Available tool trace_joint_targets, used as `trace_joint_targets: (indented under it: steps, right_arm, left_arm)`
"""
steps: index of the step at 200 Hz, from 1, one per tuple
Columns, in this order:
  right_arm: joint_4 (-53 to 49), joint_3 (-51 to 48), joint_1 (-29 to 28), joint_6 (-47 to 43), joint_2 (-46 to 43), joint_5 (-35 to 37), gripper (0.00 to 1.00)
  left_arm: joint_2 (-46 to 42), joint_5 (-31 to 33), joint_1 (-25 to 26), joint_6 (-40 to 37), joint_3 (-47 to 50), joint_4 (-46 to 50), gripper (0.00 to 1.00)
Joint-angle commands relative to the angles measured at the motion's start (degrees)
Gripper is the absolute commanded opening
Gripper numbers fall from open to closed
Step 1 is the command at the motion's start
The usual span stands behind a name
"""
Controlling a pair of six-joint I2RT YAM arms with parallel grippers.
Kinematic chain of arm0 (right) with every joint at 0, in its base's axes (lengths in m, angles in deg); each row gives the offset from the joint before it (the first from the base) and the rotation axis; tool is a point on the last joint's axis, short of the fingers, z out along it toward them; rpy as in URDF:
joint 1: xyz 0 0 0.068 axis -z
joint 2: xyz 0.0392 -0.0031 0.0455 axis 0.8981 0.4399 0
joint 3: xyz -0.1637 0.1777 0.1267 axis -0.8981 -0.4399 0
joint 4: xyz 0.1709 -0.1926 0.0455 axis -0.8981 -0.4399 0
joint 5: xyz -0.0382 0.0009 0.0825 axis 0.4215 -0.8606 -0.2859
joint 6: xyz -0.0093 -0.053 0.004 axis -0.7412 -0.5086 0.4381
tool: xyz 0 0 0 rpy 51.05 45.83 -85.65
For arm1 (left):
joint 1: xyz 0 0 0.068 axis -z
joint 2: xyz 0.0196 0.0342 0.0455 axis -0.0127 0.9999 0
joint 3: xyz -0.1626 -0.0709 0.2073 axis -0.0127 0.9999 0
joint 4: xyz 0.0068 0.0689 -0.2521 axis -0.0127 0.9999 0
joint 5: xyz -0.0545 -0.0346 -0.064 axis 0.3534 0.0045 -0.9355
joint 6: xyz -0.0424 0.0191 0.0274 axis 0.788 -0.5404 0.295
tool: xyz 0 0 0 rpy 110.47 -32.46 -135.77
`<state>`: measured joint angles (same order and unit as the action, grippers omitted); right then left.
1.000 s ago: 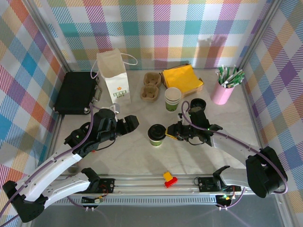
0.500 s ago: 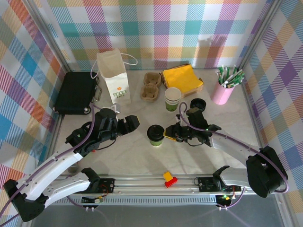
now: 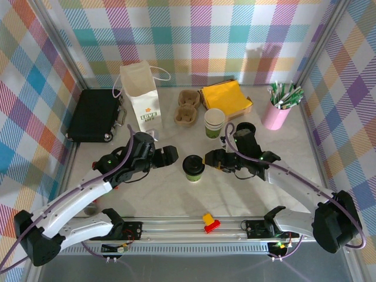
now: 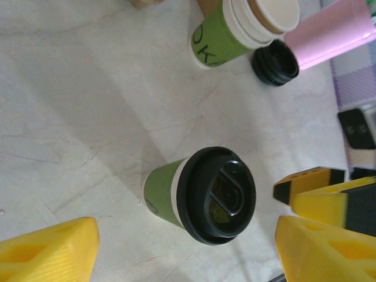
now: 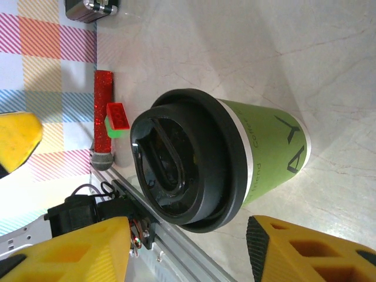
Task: Pack the takeout coffee
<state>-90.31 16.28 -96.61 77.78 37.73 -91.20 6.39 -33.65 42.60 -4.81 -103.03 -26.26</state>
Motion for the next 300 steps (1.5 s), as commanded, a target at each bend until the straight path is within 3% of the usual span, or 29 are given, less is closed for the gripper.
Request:
trace_joint_targets:
  steps: [1, 83, 172, 300]
  right_arm:
    - [-2.41, 2.30, -0.25, -2.74, -0.10, 0.99, 0.57]
    - [-0.46, 3.30, -0.25, -3.06, 3.19, 2.39, 0.58]
    - [2.48, 3.50, -0.34, -2.53, 8.00, 1.61, 0.58]
    - [-0.12, 4.03, -0.34, -5.13, 11.28, 4.14, 0.57]
  left_arm:
    - [3.02, -3.06, -0.12, -4.93, -0.30, -2.21, 0.79]
    - [12.40, -10.43, -0.19, -7.57, 0.16, -9.49, 0.75]
    - [15.67, -11.17, -0.14, -7.93, 2.65, -11.60, 0.61]
    - [19.79, -10.25, -0.24, -8.22, 3.43, -11.95, 0.51]
